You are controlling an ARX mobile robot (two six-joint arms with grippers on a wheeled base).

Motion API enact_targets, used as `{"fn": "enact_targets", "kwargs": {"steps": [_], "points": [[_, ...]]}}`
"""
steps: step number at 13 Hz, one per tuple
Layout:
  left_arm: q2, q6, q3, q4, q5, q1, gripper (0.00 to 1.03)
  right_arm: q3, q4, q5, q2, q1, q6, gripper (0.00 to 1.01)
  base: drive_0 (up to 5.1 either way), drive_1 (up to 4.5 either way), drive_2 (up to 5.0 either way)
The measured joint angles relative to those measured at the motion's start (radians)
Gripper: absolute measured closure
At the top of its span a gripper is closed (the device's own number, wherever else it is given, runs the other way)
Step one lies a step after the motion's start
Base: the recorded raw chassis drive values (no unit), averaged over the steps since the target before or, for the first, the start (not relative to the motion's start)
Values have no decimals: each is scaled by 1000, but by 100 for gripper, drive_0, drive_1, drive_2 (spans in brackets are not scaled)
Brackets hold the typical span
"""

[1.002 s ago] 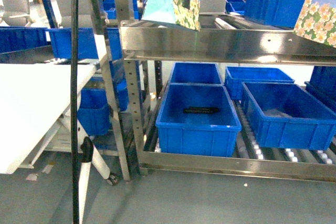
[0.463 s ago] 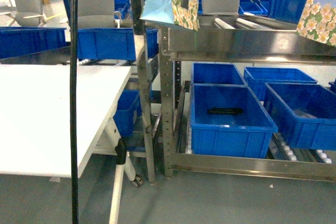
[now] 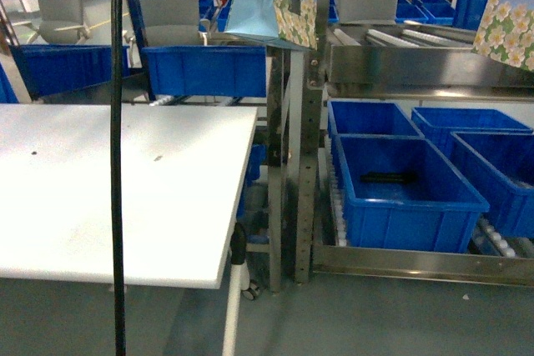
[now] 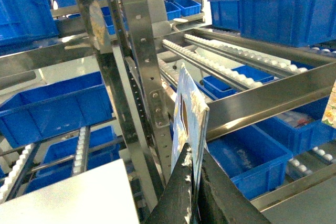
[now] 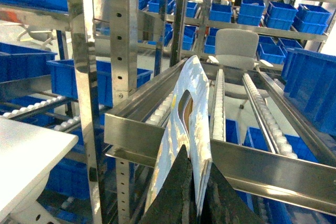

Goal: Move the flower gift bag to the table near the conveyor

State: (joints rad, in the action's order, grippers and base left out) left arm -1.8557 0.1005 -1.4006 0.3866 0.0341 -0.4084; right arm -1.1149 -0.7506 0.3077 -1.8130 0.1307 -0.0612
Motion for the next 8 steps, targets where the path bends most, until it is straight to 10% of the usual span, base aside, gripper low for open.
{"fn": "enact_targets", "kwargs": {"steps": [8], "points": [[0, 0, 0, 2, 0, 0, 101, 0, 5, -1, 0, 0, 0, 99, -497, 249, 249]]}}
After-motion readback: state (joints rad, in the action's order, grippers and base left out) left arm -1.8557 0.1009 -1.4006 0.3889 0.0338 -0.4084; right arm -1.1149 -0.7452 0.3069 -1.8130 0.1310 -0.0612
